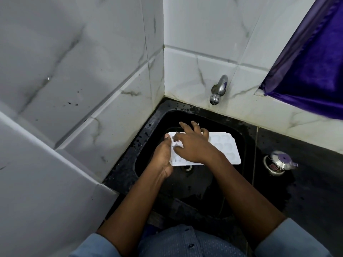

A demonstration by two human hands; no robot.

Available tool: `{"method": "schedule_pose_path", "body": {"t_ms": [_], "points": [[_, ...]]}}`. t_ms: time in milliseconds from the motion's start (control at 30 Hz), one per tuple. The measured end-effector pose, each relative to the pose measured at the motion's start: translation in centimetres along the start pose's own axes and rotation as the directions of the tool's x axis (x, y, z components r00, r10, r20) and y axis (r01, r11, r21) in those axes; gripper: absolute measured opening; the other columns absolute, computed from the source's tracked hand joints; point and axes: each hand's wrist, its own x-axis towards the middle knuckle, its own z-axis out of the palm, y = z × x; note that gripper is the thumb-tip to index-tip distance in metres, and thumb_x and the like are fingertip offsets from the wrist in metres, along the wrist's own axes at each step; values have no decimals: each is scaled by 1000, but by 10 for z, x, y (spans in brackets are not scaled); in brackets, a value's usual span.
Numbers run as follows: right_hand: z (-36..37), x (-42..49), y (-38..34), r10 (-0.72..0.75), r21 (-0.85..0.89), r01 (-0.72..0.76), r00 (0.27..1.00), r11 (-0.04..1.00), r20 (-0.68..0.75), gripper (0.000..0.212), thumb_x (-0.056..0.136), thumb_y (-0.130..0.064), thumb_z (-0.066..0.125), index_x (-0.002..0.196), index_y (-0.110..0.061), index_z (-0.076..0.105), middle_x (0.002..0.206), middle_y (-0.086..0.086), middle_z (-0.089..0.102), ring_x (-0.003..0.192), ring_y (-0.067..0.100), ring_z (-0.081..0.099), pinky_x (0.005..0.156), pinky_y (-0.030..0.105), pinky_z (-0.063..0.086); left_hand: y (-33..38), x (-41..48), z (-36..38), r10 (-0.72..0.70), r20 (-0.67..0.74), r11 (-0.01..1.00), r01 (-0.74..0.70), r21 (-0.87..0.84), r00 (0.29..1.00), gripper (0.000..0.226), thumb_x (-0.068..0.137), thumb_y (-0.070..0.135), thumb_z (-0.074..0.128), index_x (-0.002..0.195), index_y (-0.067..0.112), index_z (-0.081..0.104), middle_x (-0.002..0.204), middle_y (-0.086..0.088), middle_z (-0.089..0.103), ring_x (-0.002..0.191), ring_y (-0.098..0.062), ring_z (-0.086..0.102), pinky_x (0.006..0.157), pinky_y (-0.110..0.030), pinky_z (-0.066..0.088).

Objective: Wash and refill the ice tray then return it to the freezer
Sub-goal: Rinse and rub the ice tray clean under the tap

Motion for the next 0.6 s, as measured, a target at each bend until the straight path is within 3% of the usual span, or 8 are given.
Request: {"method": "schedule_pose_path", "body": {"t_ms": [100, 133, 200, 267, 367, 600], "points": [[3, 0, 0, -5, 6, 5, 1000, 1000, 7, 40, 101, -46, 49, 140, -39, 55, 174, -2, 7, 160, 34, -6, 123, 61, 3, 0, -2, 1, -17, 0, 999, 17, -34, 1000, 69, 113, 56, 23, 140, 6, 61, 136, -25, 68, 121, -35, 69, 110, -60, 49], [4, -1, 1, -11, 23, 11, 1000, 1000, 4, 38, 101, -46, 51, 138, -39, 56, 174, -3, 7, 160, 32, -6, 123, 60, 2, 0, -2, 2, -26, 3, 998, 27, -50, 1000, 68, 113, 56, 22, 134, 7, 63, 138, -25, 66, 120, -36, 68, 109, -60, 49], [1, -2, 5, -15, 92, 20, 999, 996, -46, 31, 98, -43, 55, 129, -38, 58, 174, -4, 9, 160, 29, -5, 122, 56, 3, 3, -9, 6, -35, 7, 998, 36, -53, 999, 66, 114, 53, 21, 128, 4, 63, 134, -19, 67, 105, -30, 70, 93, -46, 55], [-5, -5, 12, 9, 152, 10, 992, 988, -123, 30, 94, -38, 59, 124, -36, 55, 174, -5, 11, 160, 27, -2, 122, 53, 5, 3, -8, 6, 5, -4, 1000, -5, -21, 1000, 65, 115, 47, 20, 138, -2, 58, 127, -17, 66, 92, -24, 69, 81, -34, 56], [-11, -11, 24, 60, 146, -36, 984, 989, -165, 29, 93, -37, 60, 121, -36, 55, 174, -4, 11, 160, 28, -4, 122, 53, 5, 4, -6, 0, 15, -23, 1000, -15, 3, 1000, 70, 113, 57, 26, 139, 3, 62, 124, -19, 73, 101, -32, 75, 94, -43, 58], [-7, -15, 27, 54, 73, -48, 995, 996, -85, 37, 96, -61, 57, 129, -44, 60, 175, -5, 1, 159, 31, -12, 122, 57, -2, -1, 2, -7, -2, -22, 1000, 2, -4, 1000, 72, 111, 62, 21, 126, 9, 68, 110, -16, 80, 99, -31, 78, 92, -45, 58]]}}
